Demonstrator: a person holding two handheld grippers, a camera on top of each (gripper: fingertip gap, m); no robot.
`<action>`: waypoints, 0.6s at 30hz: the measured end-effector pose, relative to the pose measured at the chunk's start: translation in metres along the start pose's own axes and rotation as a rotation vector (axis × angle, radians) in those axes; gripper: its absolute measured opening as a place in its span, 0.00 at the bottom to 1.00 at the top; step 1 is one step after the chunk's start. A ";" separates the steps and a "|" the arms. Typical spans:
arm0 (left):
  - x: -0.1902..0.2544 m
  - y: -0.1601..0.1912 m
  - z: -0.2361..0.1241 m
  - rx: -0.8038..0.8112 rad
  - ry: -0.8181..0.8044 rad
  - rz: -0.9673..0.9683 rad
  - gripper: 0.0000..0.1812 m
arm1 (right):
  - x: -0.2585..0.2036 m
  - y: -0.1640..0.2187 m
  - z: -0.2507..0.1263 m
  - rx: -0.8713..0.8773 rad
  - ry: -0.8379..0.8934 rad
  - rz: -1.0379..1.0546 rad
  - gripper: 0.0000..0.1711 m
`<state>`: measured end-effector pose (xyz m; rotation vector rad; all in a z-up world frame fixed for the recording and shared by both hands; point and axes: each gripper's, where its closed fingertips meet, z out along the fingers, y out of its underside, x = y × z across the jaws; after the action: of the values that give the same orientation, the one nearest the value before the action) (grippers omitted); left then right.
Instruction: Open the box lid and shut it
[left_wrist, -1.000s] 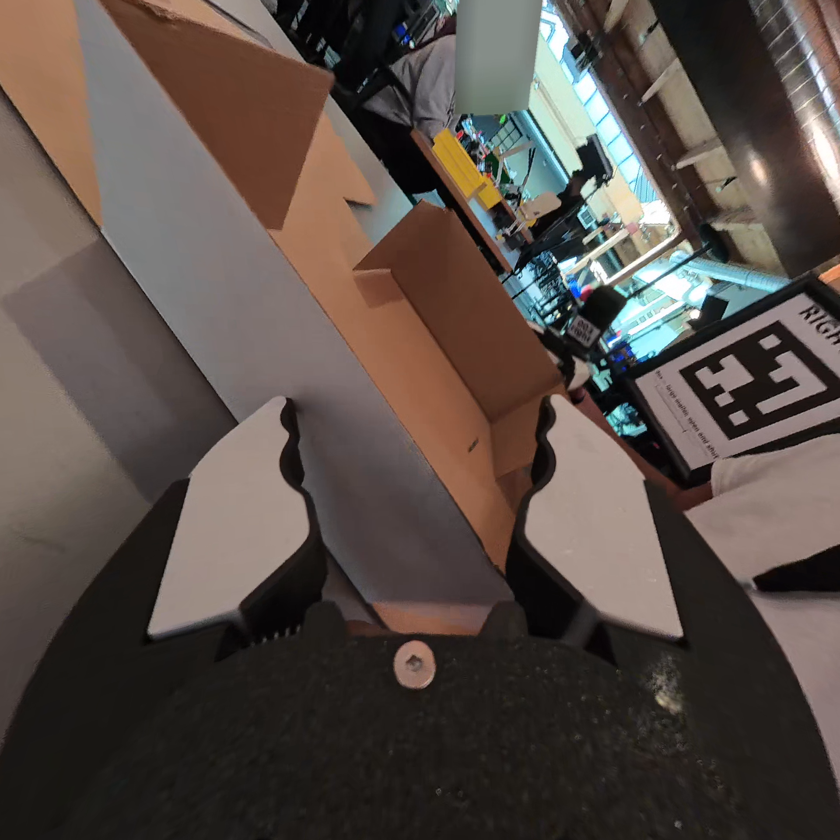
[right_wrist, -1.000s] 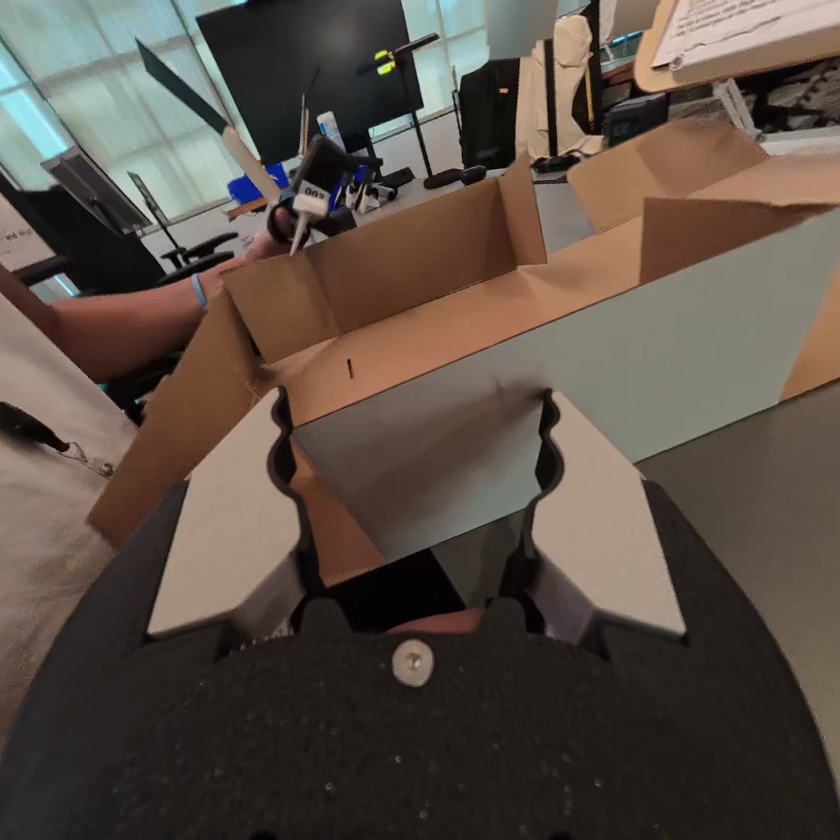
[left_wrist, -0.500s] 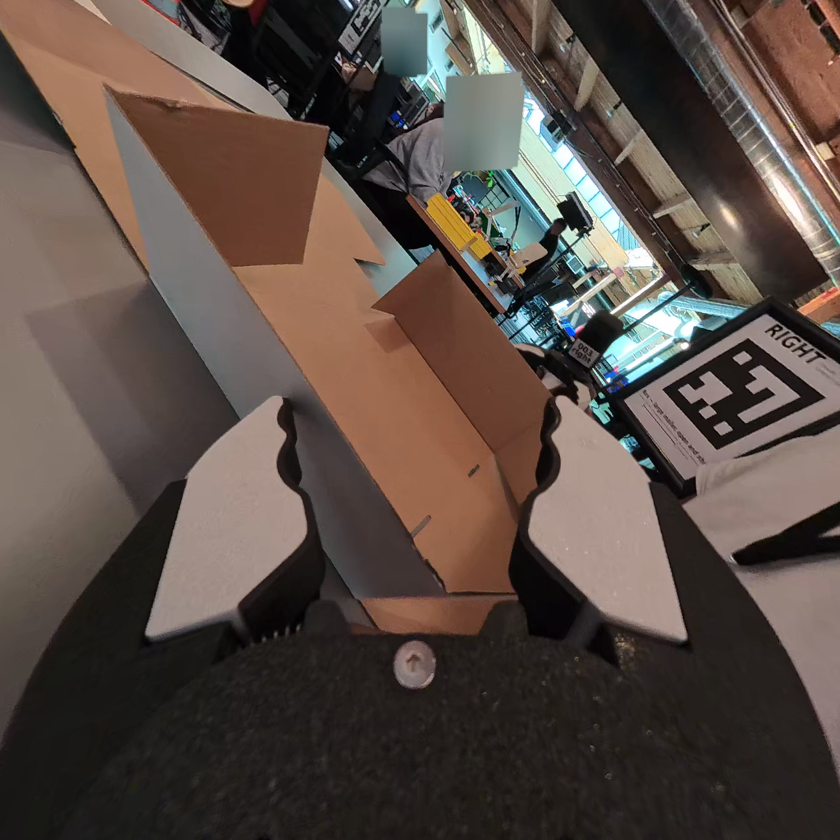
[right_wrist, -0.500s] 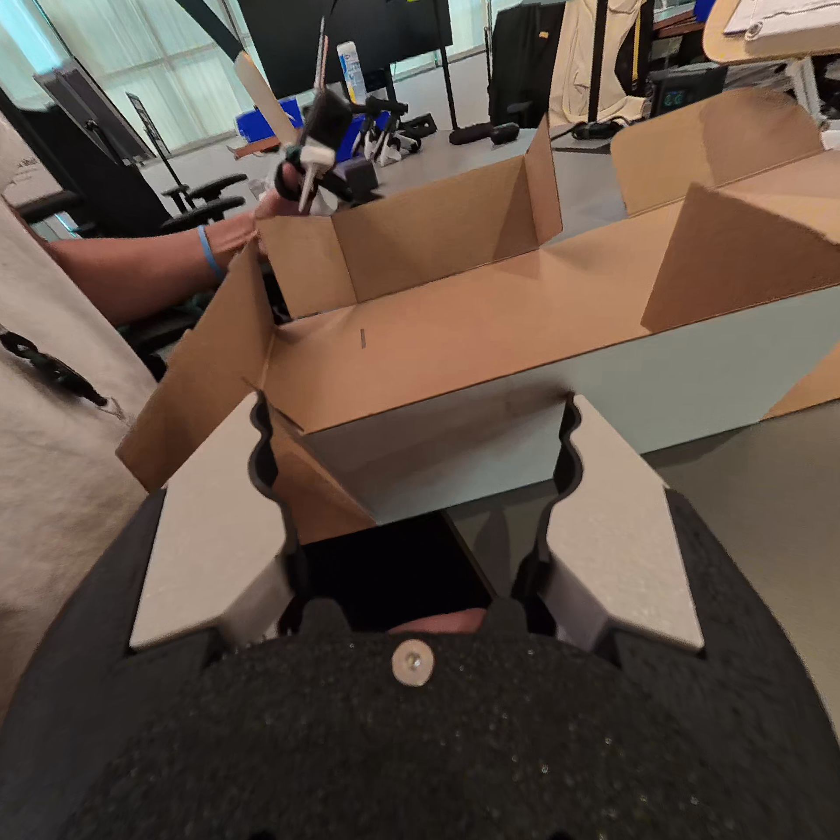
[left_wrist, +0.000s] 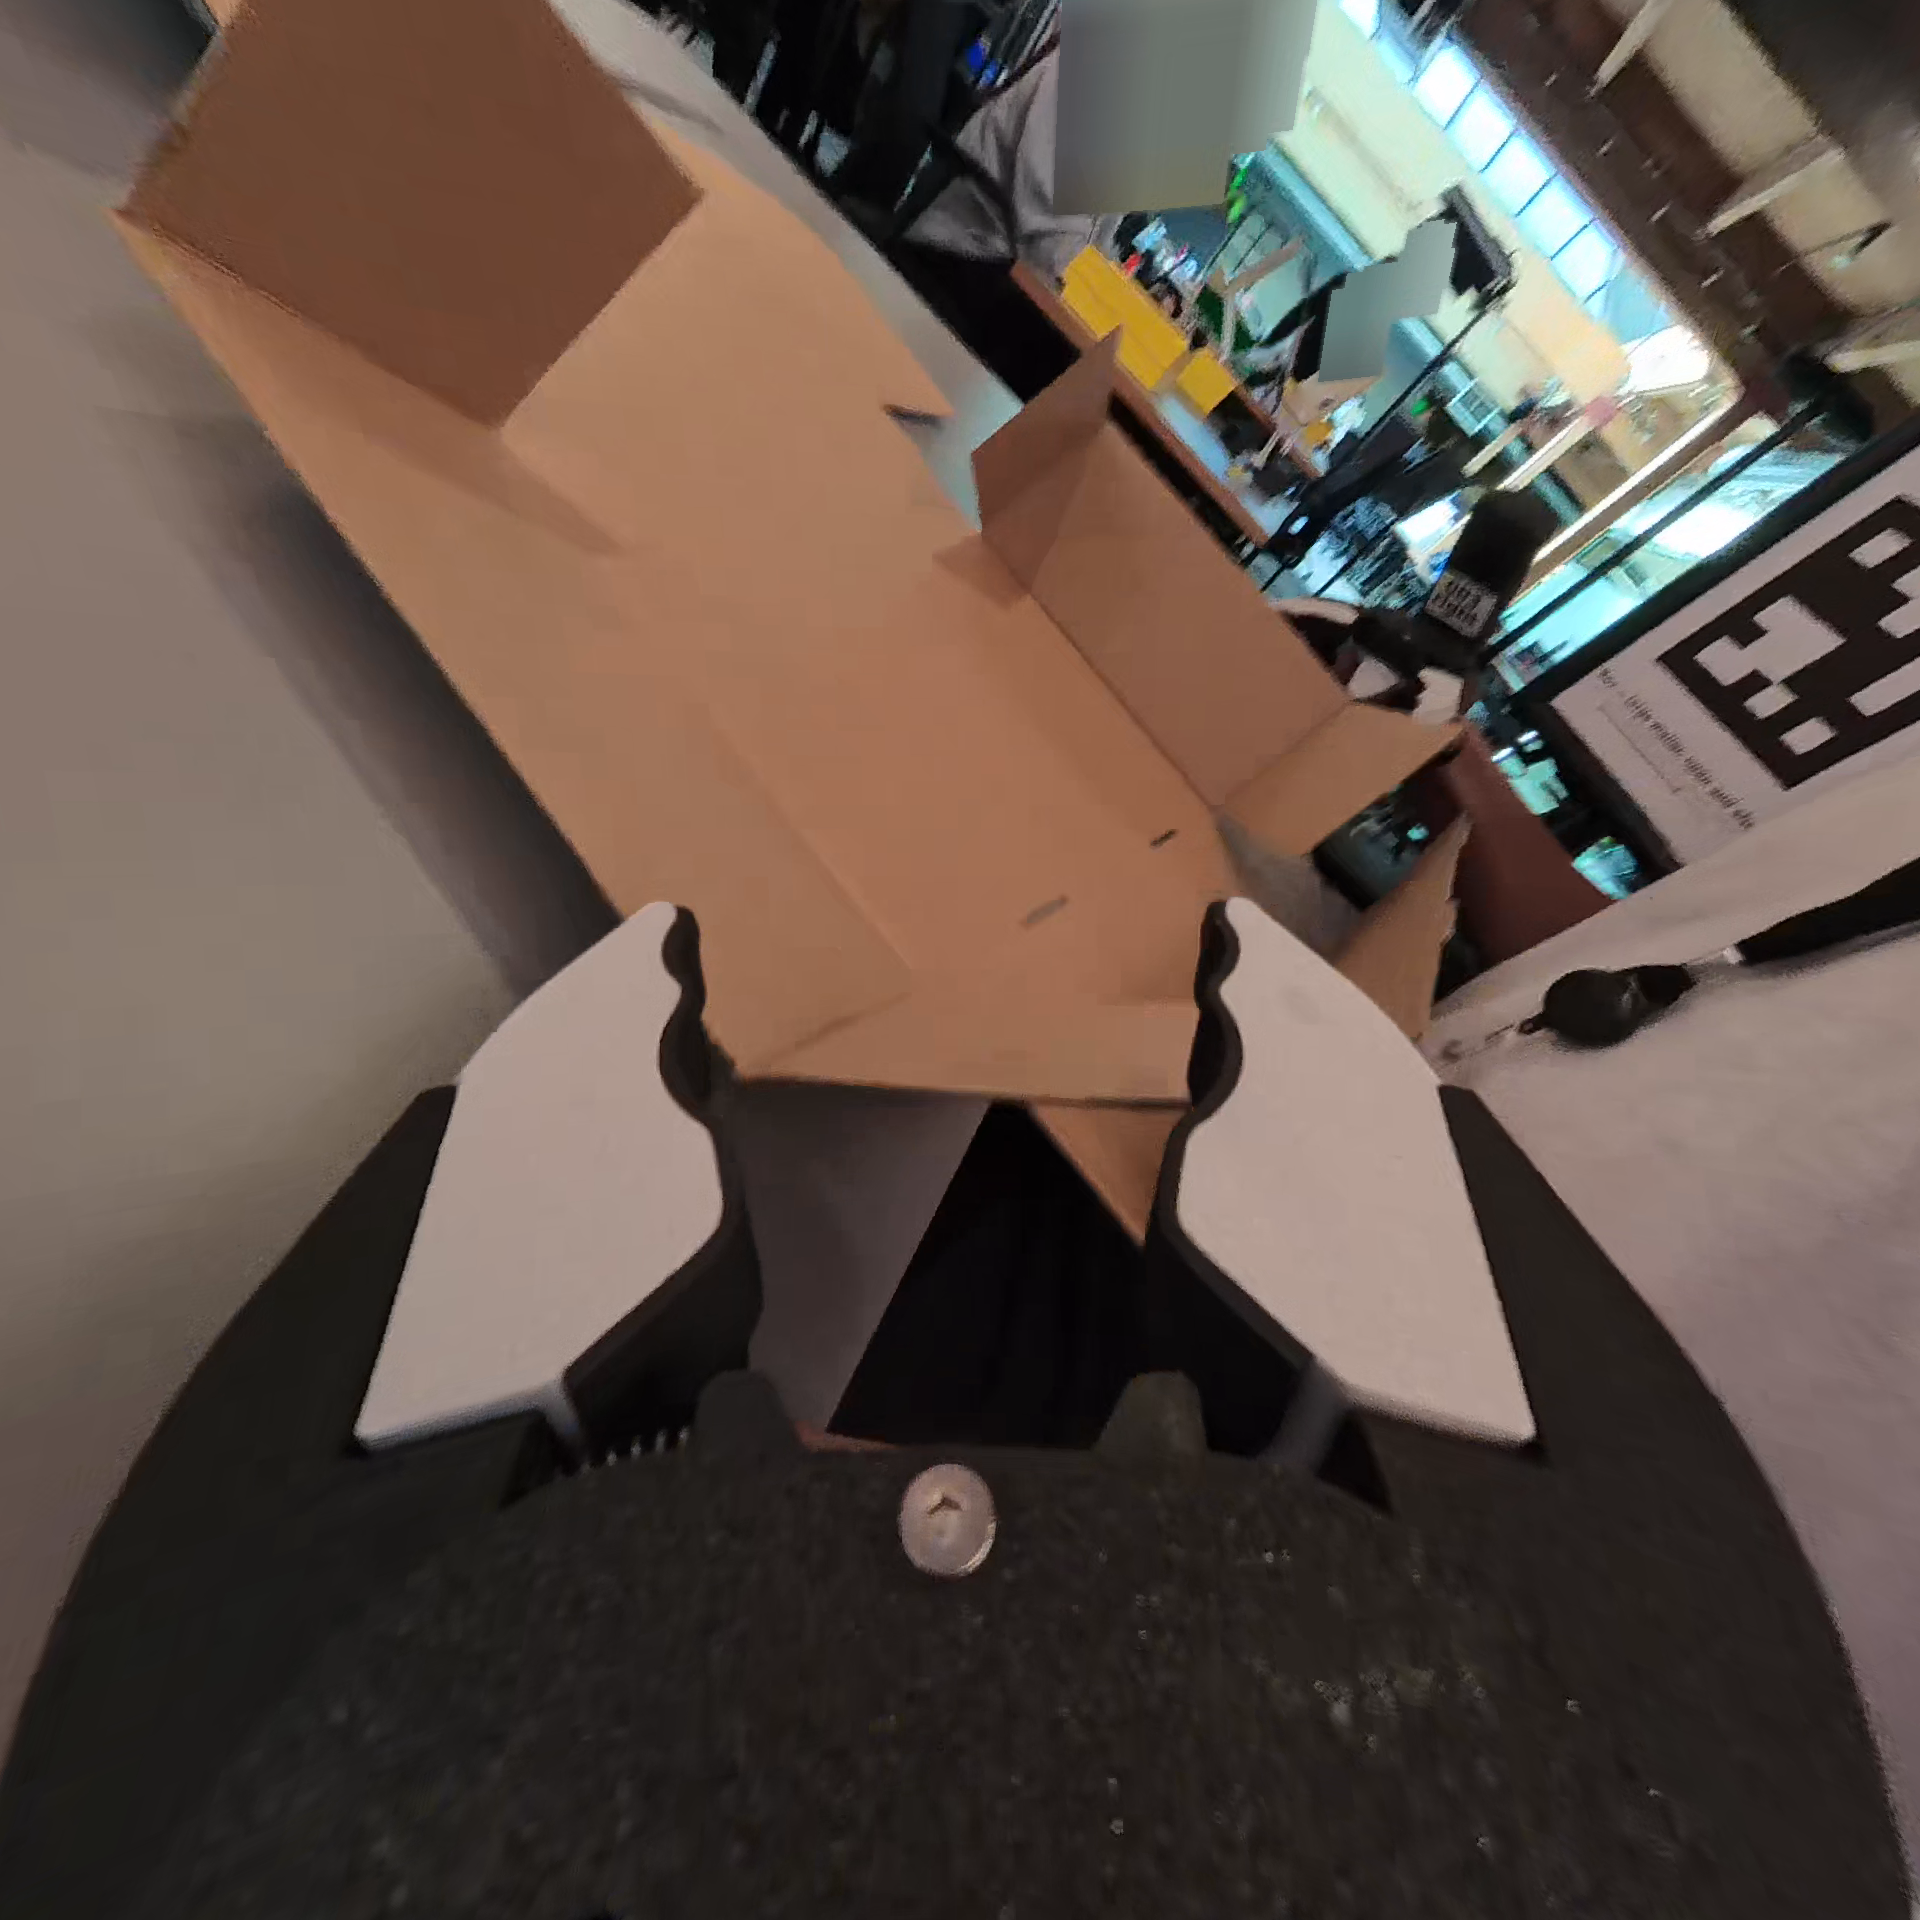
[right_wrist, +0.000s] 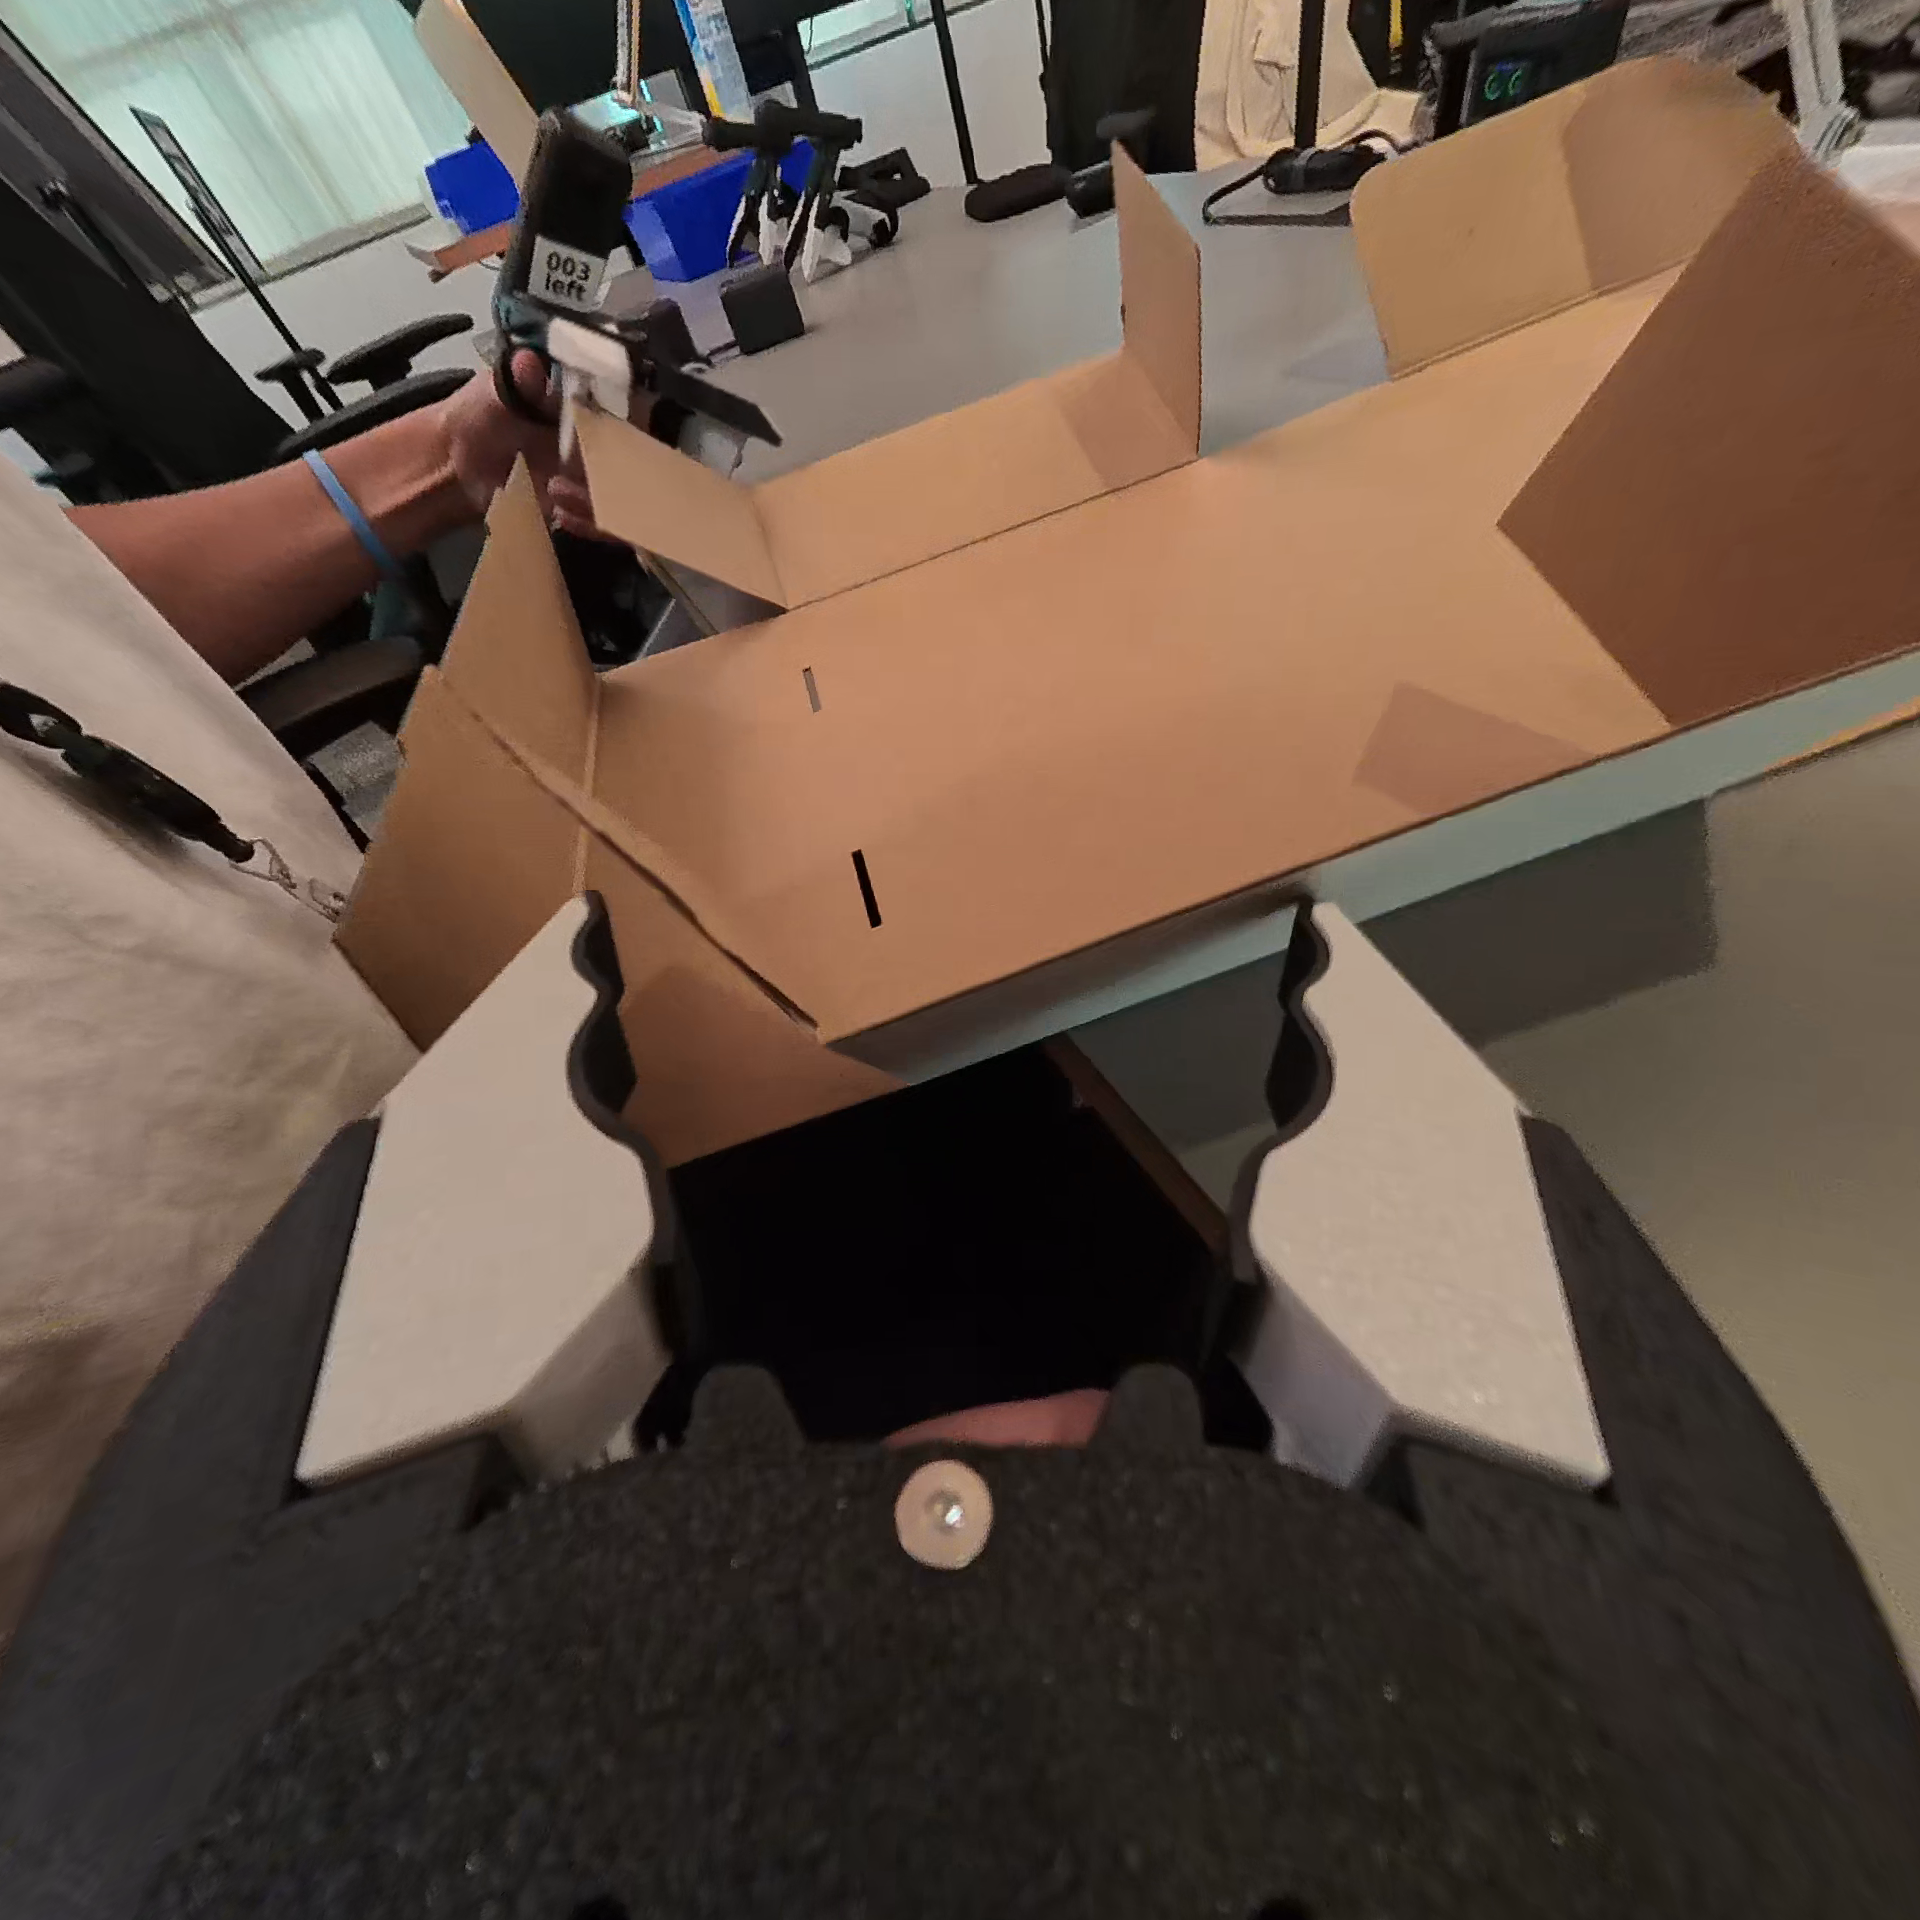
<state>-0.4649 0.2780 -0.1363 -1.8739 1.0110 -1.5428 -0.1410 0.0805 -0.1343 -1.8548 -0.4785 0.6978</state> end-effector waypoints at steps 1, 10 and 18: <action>-0.005 0.003 -0.006 0.000 -0.015 -0.006 0.49 | 0.001 0.004 0.000 -0.004 0.005 0.010 0.72; -0.008 0.042 -0.042 -0.048 -0.014 -0.099 0.44 | 0.020 0.004 0.032 -0.090 0.177 -0.012 0.57; 0.007 0.043 -0.003 -0.105 -0.041 -0.014 0.39 | 0.033 0.001 0.044 -0.146 0.342 0.061 0.43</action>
<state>-0.4771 0.2469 -0.1650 -1.9796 1.0820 -1.4793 -0.1453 0.1309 -0.1557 -2.0820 -0.2558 0.3801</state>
